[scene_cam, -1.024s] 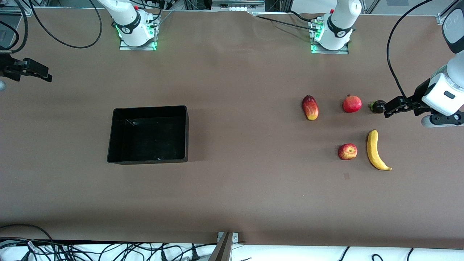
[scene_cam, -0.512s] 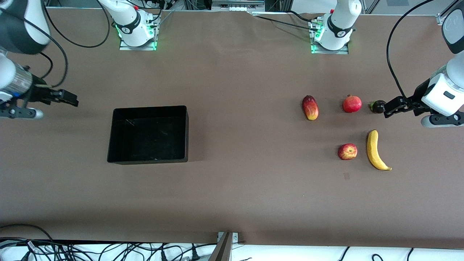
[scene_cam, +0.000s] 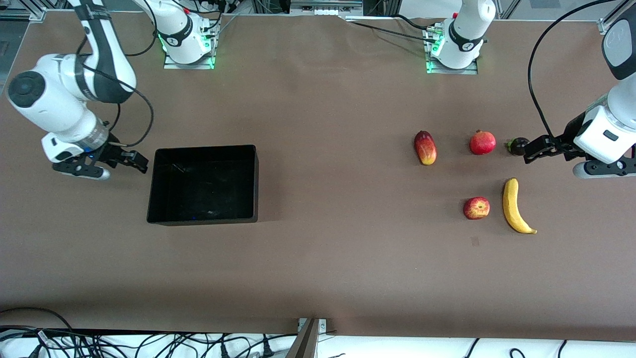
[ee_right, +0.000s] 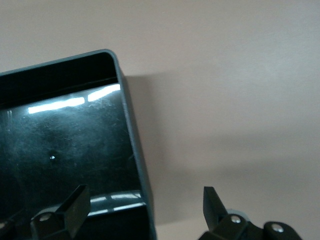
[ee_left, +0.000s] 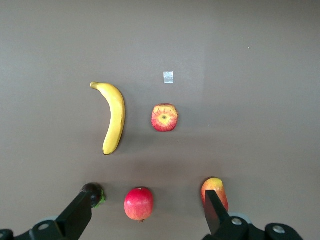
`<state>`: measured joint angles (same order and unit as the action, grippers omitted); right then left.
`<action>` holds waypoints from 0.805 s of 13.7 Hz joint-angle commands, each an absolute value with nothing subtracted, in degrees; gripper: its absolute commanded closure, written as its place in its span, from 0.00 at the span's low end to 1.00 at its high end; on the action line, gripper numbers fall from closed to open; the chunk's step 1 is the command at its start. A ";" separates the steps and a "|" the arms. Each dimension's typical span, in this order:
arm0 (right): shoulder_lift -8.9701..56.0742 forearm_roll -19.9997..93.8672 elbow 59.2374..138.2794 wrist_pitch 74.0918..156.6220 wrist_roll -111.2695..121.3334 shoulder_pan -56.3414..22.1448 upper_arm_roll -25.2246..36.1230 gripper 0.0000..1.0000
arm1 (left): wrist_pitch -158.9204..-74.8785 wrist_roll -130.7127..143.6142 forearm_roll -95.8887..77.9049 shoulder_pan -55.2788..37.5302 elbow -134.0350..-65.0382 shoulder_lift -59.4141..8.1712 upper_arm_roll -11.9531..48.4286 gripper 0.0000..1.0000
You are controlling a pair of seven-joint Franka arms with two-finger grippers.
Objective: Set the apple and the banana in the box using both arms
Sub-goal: 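Reach the right gripper down to the black box's rim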
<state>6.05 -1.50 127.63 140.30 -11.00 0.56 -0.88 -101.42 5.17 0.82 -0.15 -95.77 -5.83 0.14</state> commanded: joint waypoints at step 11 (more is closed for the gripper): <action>19.51 -2.37 127.97 154.33 -0.97 0.26 -1.76 0.56 | -102.66 5.10 -0.97 -0.09 -96.06 -6.59 0.00 0.00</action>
